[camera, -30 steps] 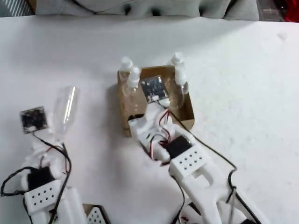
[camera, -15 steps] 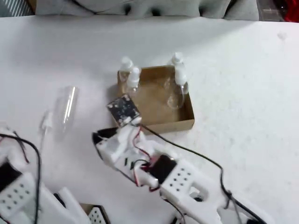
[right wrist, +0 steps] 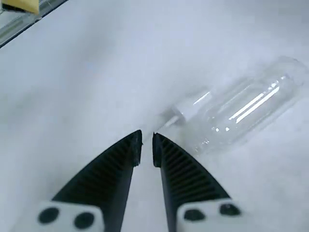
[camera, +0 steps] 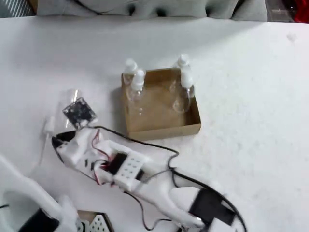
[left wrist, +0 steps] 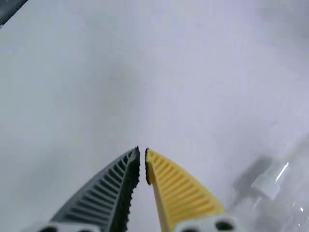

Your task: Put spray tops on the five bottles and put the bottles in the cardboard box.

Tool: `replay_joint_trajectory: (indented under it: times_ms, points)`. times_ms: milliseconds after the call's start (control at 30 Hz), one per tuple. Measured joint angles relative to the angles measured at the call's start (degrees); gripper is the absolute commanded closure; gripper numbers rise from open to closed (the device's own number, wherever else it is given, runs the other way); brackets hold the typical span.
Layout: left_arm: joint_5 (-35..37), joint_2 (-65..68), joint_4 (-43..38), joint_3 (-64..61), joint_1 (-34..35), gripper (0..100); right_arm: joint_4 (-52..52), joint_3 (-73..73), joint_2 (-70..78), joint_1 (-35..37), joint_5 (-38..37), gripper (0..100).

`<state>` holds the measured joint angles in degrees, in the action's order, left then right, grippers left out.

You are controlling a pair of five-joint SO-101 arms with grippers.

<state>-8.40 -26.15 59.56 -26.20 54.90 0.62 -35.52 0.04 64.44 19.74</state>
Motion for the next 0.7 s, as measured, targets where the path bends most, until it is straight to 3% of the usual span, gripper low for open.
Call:
replay_joint_trajectory:
  times_ms: [200,400,500,700]
  points:
    - [0.0,4.84,1.76,1.93,-0.7,98,-5.8,0.26,-2.11,-0.18,2.99,98.2]
    - [-0.09,5.45,1.93,1.93,-5.27,95,-21.98,-5.71,-18.2,-0.44,2.99,98.1]
    - [-3.96,5.45,1.93,1.85,-8.7,90,-28.92,-10.37,-27.6,-2.37,2.73,98.1]
    - [-9.23,5.45,1.93,-2.73,-12.66,84,-41.23,-20.57,-49.05,-10.46,-5.01,98.2]
